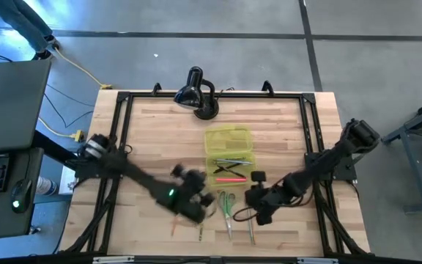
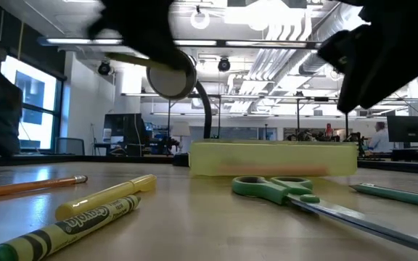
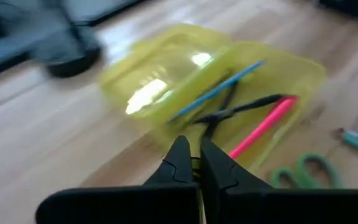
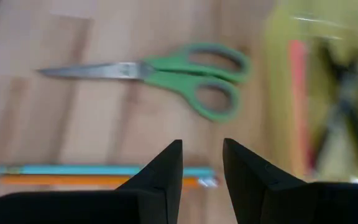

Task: Pick & place school supplies into a supply box
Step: Put the left green crayon into the yellow supply box, then put the right yellow pencil into the yellow supply box

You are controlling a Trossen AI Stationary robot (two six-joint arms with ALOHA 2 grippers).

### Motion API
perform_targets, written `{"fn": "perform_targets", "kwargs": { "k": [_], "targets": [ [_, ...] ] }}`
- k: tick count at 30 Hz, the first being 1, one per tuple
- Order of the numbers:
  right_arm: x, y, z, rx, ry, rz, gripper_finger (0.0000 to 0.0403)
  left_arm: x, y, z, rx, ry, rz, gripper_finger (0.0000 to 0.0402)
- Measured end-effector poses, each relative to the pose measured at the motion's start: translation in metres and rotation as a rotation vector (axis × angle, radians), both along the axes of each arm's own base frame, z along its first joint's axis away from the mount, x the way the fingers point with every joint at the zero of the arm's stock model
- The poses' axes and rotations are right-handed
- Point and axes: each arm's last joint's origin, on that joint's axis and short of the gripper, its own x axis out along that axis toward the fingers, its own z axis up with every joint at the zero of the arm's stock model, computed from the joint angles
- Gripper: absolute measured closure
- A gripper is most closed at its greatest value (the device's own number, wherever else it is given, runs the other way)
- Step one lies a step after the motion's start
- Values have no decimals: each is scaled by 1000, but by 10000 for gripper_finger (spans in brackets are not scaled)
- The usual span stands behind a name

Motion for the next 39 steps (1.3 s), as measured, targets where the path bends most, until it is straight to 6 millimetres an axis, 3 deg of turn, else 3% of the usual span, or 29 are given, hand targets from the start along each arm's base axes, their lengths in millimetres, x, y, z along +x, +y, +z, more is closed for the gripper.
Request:
{"fn": "perform_targets", "kwargs": {
  "k": [5,9,12,16,20,39],
  "targets": [
    [-28,-1,16,-73,0,-115,308,57,44,11,-47,-13,-241,376],
    [-50,3,22,-98,15,-164,308,89,81,7,-44,-68,-373,372],
    [-63,9,23,-106,19,-186,308,102,107,-7,-85,-43,-418,374],
    [-74,19,22,-96,2,-190,308,112,129,-44,-170,37,-448,374],
    [-82,27,23,-100,-36,-182,308,121,138,-63,-211,21,-460,364],
    [-79,41,27,86,-114,-246,308,123,137,-65,-247,11,-497,256]
  ]
}}
